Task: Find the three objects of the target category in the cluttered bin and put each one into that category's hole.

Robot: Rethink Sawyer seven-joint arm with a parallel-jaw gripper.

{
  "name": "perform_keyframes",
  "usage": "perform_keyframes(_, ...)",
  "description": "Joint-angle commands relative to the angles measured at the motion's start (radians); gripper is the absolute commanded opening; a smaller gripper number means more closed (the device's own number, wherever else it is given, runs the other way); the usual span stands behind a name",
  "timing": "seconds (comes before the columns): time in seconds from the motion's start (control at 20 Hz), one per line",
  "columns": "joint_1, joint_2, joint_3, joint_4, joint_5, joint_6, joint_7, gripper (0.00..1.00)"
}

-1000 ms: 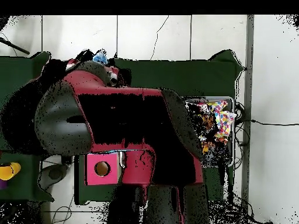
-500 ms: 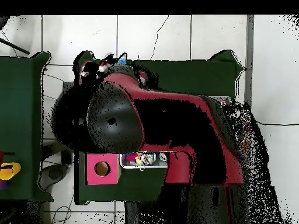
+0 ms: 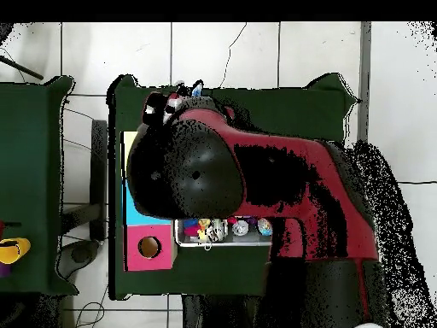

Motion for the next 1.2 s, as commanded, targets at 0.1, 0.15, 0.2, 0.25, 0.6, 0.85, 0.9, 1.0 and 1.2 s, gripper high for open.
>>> perform_keyframes(0.1,0.028,0.0,0.121,0.112,-0.084,0.027,-0.208,0.0)
perform_keyframes(0.15,0.047,0.0,0.111,0.105,-0.099,0.032,-0.183,0.0)
perform_keyframes(0.2,0.064,-0.003,0.104,0.106,-0.107,0.029,-0.157,0.0)
perform_keyframes(0.25,0.085,-0.003,0.095,0.106,-0.115,0.024,-0.12,0.0)
perform_keyframes(0.6,0.099,0.03,0.131,0.11,-0.091,-0.116,-0.07,0.0)
perform_keyframes(0.85,0.208,0.083,0.045,0.006,-0.147,-0.079,0.076,0.0)
perform_keyframes(0.9,0.218,0.085,0.039,-0.005,-0.151,-0.081,0.081,0.0)
perform_keyframes(1.0,0.236,0.091,0.028,-0.015,-0.136,-0.079,0.109,0.0)
perform_keyframes(1.2,0.33,0.115,-0.044,-0.085,-0.17,-0.051,0.204,0.0)
